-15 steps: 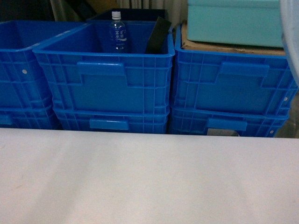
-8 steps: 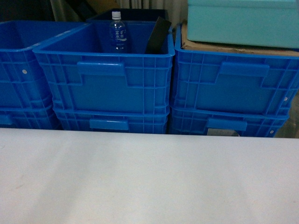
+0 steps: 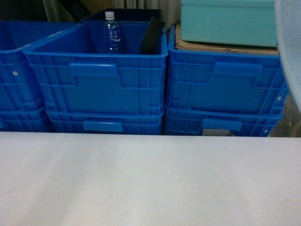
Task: Place blue tray on left shelf second layer neatly
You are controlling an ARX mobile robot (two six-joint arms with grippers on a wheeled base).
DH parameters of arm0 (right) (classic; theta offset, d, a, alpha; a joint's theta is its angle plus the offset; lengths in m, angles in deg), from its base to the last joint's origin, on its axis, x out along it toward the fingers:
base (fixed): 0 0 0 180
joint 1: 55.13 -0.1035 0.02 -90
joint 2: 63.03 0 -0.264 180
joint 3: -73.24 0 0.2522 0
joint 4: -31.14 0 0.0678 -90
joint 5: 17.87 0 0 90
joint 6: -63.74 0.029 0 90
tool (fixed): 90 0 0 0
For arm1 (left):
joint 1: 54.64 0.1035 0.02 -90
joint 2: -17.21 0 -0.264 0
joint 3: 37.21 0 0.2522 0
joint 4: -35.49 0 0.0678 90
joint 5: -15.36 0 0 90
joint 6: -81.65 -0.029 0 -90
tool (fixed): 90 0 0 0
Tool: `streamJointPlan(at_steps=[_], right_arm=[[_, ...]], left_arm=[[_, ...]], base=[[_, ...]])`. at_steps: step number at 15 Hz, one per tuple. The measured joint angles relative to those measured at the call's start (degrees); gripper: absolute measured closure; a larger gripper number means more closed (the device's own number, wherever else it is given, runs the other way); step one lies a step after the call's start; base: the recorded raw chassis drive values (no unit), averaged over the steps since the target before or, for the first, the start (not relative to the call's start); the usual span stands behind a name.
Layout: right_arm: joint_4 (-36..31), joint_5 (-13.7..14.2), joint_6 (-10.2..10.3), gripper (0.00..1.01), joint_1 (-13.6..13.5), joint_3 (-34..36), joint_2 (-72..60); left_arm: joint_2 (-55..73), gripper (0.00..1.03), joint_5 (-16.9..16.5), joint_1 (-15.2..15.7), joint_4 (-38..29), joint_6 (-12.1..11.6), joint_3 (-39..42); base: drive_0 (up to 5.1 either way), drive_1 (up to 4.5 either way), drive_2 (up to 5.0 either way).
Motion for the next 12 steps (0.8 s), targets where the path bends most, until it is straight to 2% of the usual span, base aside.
streamJointPlan(at_steps=[12], right_arm=[[0.00, 0.02, -0.07, 0.99, 0.00, 0.00, 0.00]], left_arm=[[0.00, 0.05, -0.04, -0.02, -0.02, 0.00, 0.00]], base=[[-1.4, -1.41, -1.4]])
